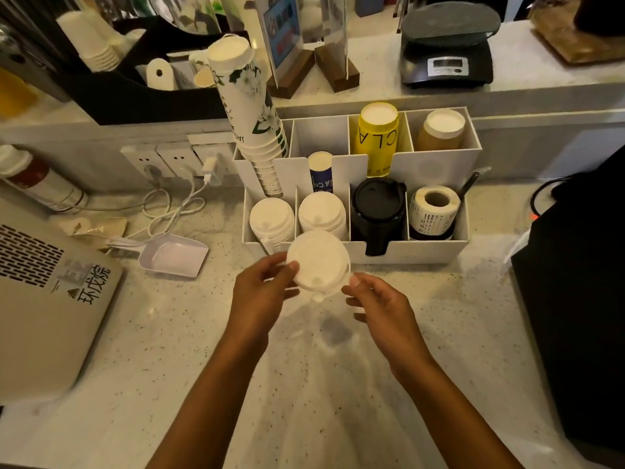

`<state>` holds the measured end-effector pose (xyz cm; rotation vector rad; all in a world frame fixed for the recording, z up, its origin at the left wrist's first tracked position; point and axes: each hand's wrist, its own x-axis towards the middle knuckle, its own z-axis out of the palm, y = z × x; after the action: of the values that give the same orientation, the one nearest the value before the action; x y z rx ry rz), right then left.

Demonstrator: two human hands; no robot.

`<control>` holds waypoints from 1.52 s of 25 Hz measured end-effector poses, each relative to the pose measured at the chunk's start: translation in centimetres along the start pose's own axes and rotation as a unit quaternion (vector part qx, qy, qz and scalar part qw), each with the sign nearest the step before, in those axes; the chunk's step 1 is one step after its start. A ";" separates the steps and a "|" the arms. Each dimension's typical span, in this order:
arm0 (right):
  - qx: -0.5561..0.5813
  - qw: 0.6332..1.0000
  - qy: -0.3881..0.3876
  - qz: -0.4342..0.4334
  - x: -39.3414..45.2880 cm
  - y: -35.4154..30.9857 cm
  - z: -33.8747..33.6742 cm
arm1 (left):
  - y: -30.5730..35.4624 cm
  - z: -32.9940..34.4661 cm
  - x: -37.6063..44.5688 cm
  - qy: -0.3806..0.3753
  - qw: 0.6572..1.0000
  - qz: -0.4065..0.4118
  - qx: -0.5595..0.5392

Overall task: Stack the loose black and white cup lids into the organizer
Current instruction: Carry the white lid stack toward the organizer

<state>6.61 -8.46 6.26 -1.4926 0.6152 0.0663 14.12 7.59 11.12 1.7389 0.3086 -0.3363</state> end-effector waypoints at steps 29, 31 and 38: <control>-0.577 0.803 0.136 -0.054 6.6 13.1 -0.8 | 3.8 4.6 14.1 0.057 0.974 0.029 0.219; -0.578 0.803 0.137 -0.055 6.6 13.0 -0.8 | 3.6 4.7 13.9 0.063 0.969 0.034 0.238; -0.572 0.806 0.137 -0.060 6.6 13.1 -0.9 | 3.1 5.6 12.6 0.006 0.841 0.326 0.432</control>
<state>6.53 -10.04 -8.32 -2.7585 0.7508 0.1388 26.58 1.72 8.01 2.5953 -0.5290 0.0728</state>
